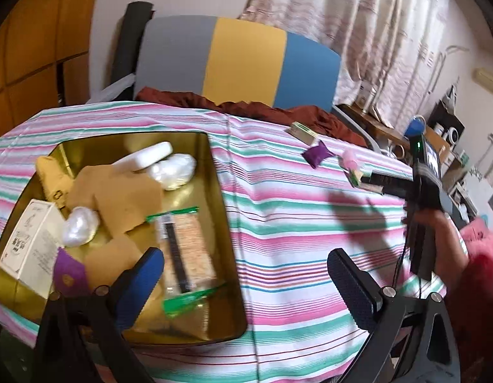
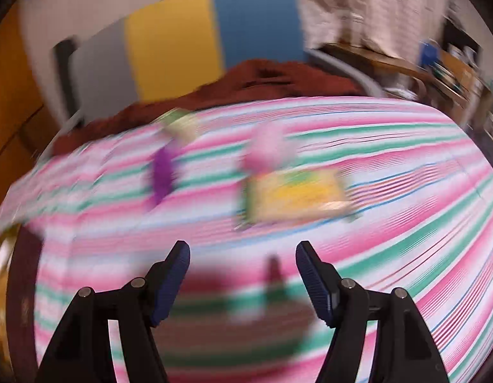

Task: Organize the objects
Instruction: 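Move the right gripper to the WEIDAN cracker packet and grasp it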

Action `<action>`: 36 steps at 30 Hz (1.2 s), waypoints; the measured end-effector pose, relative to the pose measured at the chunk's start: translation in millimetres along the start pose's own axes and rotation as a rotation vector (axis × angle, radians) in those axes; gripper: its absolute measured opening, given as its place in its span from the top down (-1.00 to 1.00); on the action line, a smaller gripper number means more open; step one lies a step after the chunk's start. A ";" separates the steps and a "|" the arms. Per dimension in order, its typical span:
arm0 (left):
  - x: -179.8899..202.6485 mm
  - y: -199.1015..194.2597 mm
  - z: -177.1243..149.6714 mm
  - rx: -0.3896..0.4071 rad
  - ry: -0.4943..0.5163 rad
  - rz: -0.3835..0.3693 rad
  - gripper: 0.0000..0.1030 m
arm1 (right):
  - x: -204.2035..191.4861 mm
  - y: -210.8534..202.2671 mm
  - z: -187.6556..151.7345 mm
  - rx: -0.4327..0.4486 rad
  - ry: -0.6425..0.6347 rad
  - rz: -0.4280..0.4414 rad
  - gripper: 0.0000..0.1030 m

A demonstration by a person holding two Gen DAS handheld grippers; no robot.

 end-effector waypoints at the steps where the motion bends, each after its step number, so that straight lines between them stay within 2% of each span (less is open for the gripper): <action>1: 3.3 1.7 -0.3 -0.007 0.009 -0.005 -1.00 | 14.5 2.8 9.8 0.001 0.027 -0.016 -0.36; 4: 13.4 5.9 -1.2 -0.019 0.034 0.003 -1.00 | 49.9 15.9 35.2 -0.019 0.085 -0.051 -0.36; 9: 24.3 14.2 -3.0 -0.045 0.057 0.013 -1.00 | 65.3 38.1 47.4 -0.077 0.105 0.059 -0.36; 14: 32.2 20.7 0.5 -0.055 0.053 -0.002 -1.00 | 32.9 33.7 7.8 -0.118 0.031 0.253 -0.39; 16: 35.5 23.6 0.8 -0.062 0.058 -0.010 -1.00 | 11.4 23.1 -15.5 -0.134 -0.053 0.318 -0.39; 18: 39.5 25.7 -0.5 -0.068 0.069 -0.016 -1.00 | -5.6 13.4 -31.8 -0.144 -0.146 0.342 -0.38; 20: 42.9 27.0 -2.7 -0.074 0.079 -0.018 -1.00 | -10.8 3.1 -31.4 -0.094 -0.216 0.278 -0.38; 22: 45.7 27.8 -4.5 -0.081 0.086 -0.022 -1.00 | -6.6 -5.4 -13.7 -0.017 -0.246 0.183 -0.38; 24: 47.5 26.7 -5.2 -0.082 0.092 -0.022 -1.00 | -3.4 -5.0 6.1 0.016 -0.269 0.112 -0.38; 27: 48.1 23.8 -5.0 -0.079 0.095 -0.014 -1.00 | -4.3 14.7 29.6 -0.029 -0.318 0.016 -0.39; 29: 46.2 23.1 -4.8 -0.078 0.091 -0.009 -1.00 | -2.9 31.9 33.7 -0.082 -0.344 -0.035 -0.39; 33: 43.7 24.8 -3.8 -0.082 0.082 -0.004 -1.00 | -0.7 45.2 19.9 -0.123 -0.349 -0.048 -0.36; 36: 47.9 29.4 -3.2 -0.098 0.087 -0.014 -1.00 | -3.1 44.6 12.0 -0.096 -0.333 -0.041 -0.13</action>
Point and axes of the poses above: each gripper's, at about its wrist camera, not at the fingertips, and y roughly the way its jaws point, x to its right, z to its top, the point moved 8 cm from there along y, roughly the way its jaws point, and after that the axes turned 13 degrees about -x, right-handed, at the moved point
